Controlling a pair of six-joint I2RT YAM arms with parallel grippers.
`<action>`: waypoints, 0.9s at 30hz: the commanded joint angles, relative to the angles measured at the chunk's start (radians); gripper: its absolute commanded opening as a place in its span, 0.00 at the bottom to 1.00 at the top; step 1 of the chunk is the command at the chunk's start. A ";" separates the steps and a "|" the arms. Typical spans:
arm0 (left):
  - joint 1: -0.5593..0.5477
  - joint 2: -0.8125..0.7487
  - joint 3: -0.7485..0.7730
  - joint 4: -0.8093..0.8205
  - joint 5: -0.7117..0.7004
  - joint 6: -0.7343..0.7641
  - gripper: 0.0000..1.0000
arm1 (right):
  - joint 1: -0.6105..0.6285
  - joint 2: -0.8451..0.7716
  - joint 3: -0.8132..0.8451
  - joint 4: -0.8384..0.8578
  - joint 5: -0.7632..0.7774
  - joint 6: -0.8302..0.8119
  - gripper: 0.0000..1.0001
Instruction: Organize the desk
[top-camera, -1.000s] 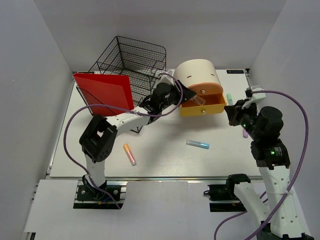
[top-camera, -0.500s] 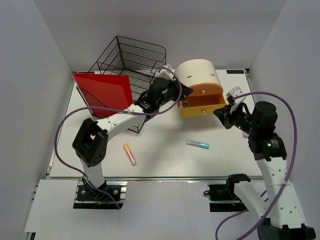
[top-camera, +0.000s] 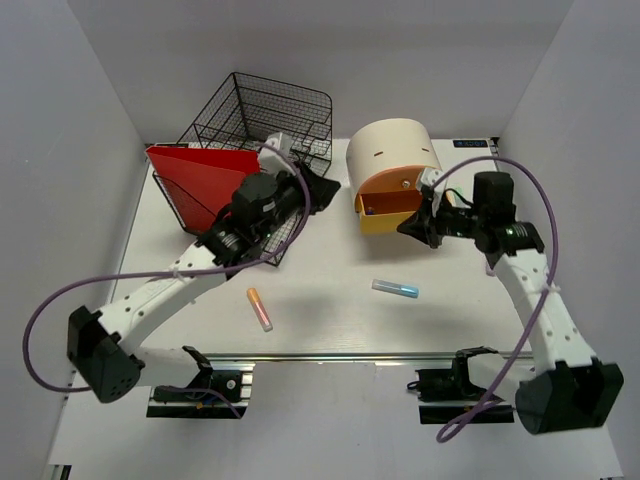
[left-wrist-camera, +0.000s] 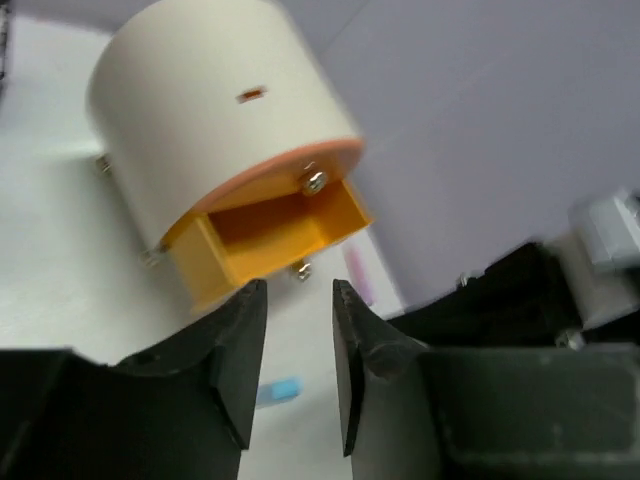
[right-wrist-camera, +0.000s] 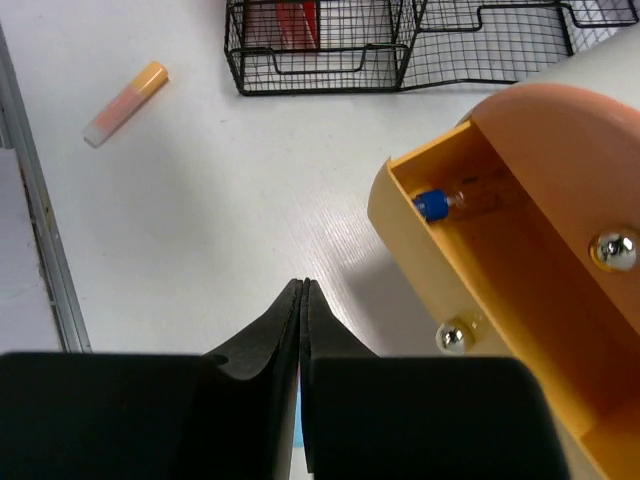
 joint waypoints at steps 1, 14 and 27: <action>0.003 -0.152 -0.089 -0.163 -0.080 0.064 0.46 | 0.011 0.081 0.096 0.006 -0.055 -0.025 0.03; -0.006 -0.525 -0.399 -0.382 -0.064 0.015 0.83 | 0.054 0.241 0.103 0.000 0.236 -0.304 0.02; -0.006 -0.758 -0.558 -0.499 -0.061 -0.117 0.84 | 0.160 0.362 0.044 0.374 0.616 -0.212 0.00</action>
